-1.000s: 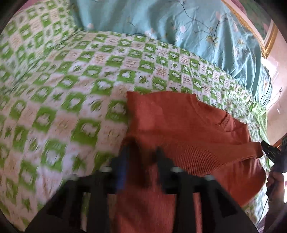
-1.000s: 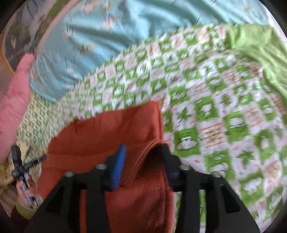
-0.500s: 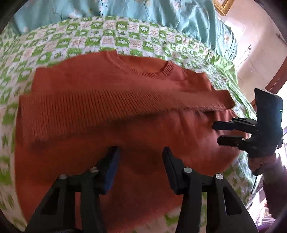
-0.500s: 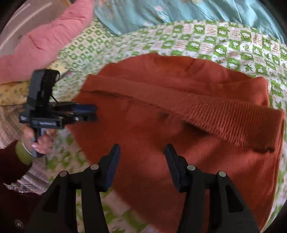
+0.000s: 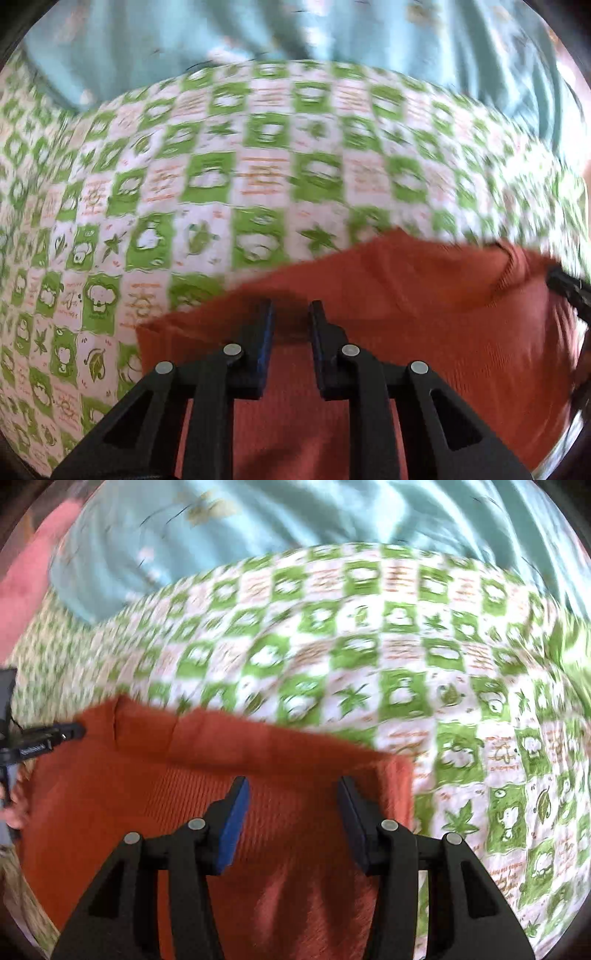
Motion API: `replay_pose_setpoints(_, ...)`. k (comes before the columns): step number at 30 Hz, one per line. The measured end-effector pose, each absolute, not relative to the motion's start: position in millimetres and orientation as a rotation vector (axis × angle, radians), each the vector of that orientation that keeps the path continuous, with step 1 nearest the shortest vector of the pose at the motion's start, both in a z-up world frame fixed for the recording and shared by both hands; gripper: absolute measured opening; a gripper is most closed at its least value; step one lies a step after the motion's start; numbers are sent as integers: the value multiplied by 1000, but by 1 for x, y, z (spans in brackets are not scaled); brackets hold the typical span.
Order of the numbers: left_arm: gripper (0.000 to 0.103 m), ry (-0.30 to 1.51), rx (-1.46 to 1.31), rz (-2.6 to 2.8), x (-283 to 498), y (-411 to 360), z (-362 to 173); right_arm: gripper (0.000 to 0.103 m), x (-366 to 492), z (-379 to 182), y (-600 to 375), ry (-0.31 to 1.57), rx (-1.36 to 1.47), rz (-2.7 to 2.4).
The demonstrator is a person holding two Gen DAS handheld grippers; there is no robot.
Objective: Fold small clothes
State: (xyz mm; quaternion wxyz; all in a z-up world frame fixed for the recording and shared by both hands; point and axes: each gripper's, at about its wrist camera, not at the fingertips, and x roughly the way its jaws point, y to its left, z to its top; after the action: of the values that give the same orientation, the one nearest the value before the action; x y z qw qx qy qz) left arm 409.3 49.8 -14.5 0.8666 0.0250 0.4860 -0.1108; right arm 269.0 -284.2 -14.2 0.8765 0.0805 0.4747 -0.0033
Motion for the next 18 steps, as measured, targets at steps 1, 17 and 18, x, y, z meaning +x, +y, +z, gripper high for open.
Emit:
replay_pose_setpoints(1,19,1020,19,-241,409,56,-13,51,266,-10,-287,979,190,-9)
replay_pose_setpoints(17,40,894,-149,-306,249,103,36,57,163,27,-262,910,306,100)
replay_pose_setpoints(18,40,898,-162,-306,242,104,33,57,156,27,-260,912,307,96)
